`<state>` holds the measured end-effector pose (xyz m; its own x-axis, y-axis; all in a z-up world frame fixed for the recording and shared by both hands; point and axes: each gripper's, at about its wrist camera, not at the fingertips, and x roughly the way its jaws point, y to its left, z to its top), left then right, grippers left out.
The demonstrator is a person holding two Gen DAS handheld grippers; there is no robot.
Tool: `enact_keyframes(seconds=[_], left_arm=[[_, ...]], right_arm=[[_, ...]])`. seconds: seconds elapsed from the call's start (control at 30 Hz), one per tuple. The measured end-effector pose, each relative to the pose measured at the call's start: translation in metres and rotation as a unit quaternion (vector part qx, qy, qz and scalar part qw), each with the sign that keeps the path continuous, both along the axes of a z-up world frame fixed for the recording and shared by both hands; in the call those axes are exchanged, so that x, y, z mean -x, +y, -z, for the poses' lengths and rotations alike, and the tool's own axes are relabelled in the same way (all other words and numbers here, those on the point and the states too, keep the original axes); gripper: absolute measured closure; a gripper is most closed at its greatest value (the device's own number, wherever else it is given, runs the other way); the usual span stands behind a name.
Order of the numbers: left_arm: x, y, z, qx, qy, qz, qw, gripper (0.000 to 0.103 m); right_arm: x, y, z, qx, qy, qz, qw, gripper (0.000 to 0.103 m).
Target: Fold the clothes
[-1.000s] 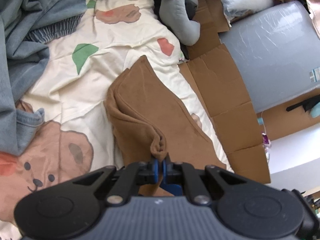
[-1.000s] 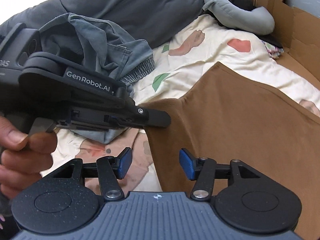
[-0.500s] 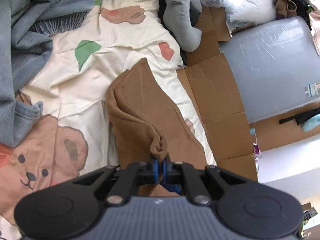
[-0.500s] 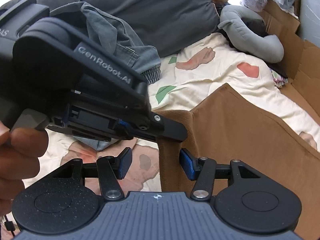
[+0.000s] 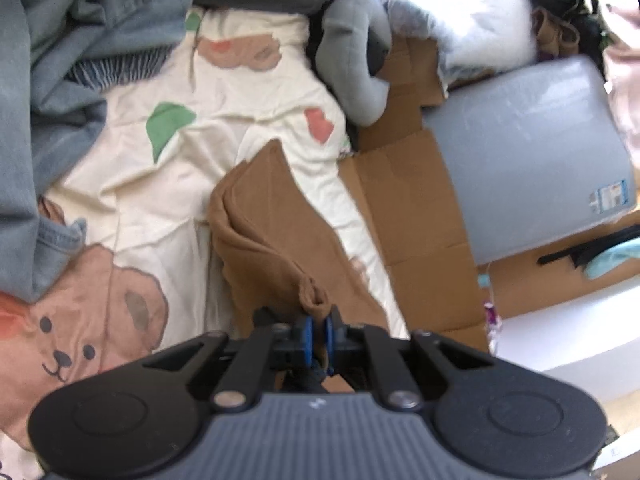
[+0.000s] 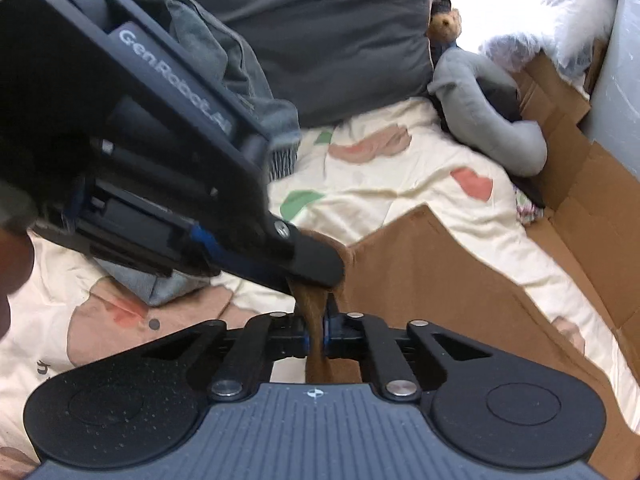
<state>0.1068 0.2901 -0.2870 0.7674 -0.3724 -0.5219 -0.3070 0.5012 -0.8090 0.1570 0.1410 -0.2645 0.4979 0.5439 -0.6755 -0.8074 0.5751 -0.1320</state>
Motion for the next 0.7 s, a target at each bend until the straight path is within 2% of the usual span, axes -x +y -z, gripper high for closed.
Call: enact_keyframes(seconds=[0.07,0.17,0.23,0.33,0.4,0.47,0.53,0.63,0.7], left_arm=[[0.000,0.004,-0.002,-0.004,-0.002,0.001,1.0000,0.092],[-0.003,0.012,-0.004,-0.011,-0.003,-0.014,0.9998,0.078],[-0.005,0.018,-0.005,-0.016,-0.004,-0.023,0.9996,0.063],[-0.010,0.025,-0.005,-0.032,0.001,-0.028,0.9991,0.049],[-0.018,0.028,0.004,-0.041,0.016,-0.025,0.9987,0.048],[-0.028,0.034,0.018,-0.019,0.024,-0.024,0.9992,0.040],[-0.042,0.037,0.029,-0.025,0.036,-0.024,0.9987,0.039],[-0.058,0.043,0.042,-0.026,0.039,-0.017,0.9988,0.033],[-0.067,0.047,0.050,-0.019,0.040,-0.014,0.9989,0.032]], right_arm=[[-0.001,0.000,-0.004,-0.005,-0.003,-0.004,1.000,0.100],[-0.006,-0.001,-0.004,-0.008,0.010,0.007,1.000,0.100],[-0.008,-0.003,-0.003,-0.009,0.012,0.009,1.000,0.101],[-0.006,-0.010,-0.004,-0.016,0.016,0.013,1.000,0.101],[-0.007,-0.012,-0.005,-0.020,0.018,0.015,1.000,0.101],[-0.007,-0.011,-0.005,-0.022,0.020,0.016,0.999,0.101],[-0.008,-0.011,-0.005,-0.023,0.022,0.017,0.999,0.101],[-0.007,-0.011,-0.005,-0.024,0.024,0.018,0.999,0.101],[-0.007,-0.011,-0.006,-0.026,0.025,0.018,0.999,0.101]])
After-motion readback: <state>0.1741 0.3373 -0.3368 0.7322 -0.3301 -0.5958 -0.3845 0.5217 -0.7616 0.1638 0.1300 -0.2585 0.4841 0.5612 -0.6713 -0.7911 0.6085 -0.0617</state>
